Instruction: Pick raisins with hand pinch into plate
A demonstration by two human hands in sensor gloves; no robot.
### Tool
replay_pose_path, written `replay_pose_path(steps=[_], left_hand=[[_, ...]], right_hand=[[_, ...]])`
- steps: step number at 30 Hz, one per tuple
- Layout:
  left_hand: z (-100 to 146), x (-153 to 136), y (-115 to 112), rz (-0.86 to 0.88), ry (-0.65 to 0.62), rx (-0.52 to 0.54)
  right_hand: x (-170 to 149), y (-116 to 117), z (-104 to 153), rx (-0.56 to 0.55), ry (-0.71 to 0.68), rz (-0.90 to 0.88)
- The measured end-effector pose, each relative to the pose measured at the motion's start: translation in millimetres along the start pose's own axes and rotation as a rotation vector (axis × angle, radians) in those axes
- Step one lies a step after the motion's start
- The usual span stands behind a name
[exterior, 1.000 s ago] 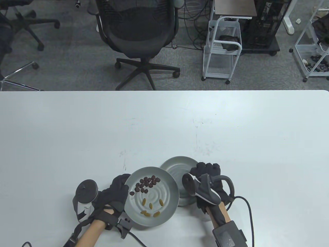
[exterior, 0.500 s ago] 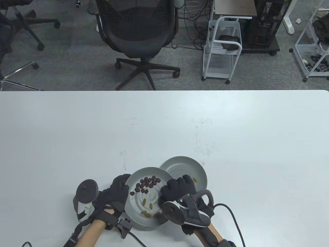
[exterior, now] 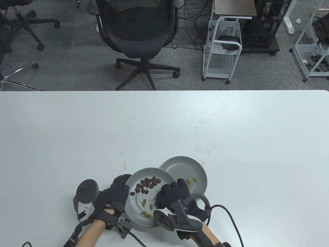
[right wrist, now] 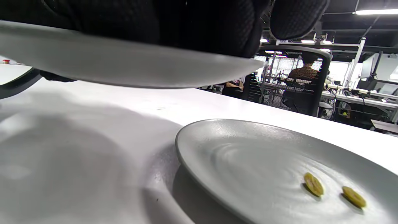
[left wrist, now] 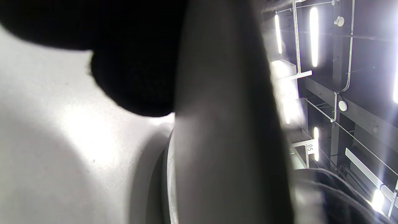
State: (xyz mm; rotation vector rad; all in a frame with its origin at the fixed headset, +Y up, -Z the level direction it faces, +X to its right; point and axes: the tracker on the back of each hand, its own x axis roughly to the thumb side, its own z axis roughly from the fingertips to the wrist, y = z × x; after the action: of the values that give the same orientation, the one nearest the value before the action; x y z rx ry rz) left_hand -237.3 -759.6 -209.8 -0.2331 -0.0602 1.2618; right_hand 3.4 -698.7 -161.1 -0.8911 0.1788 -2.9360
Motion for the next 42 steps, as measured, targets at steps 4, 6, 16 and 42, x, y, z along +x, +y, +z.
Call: replay_pose_path(steps=[4, 6, 16, 42], left_hand=[[0, 0, 0, -0.001, 0.001, 0.001], [0, 0, 0, -0.001, 0.001, 0.002], [0, 0, 0, 0.001, -0.002, 0.004], [0, -1, 5, 0.038, 0.009, 0.02]], right_hand=[[1, 1, -1, -0.006, -0.011, 0.012], [1, 0, 0, -0.004, -0.012, 0.012], [0, 2, -1, 0.013, -0.026, 0.002], [-98, 16, 0, -0.104, 0.3, -0.228]])
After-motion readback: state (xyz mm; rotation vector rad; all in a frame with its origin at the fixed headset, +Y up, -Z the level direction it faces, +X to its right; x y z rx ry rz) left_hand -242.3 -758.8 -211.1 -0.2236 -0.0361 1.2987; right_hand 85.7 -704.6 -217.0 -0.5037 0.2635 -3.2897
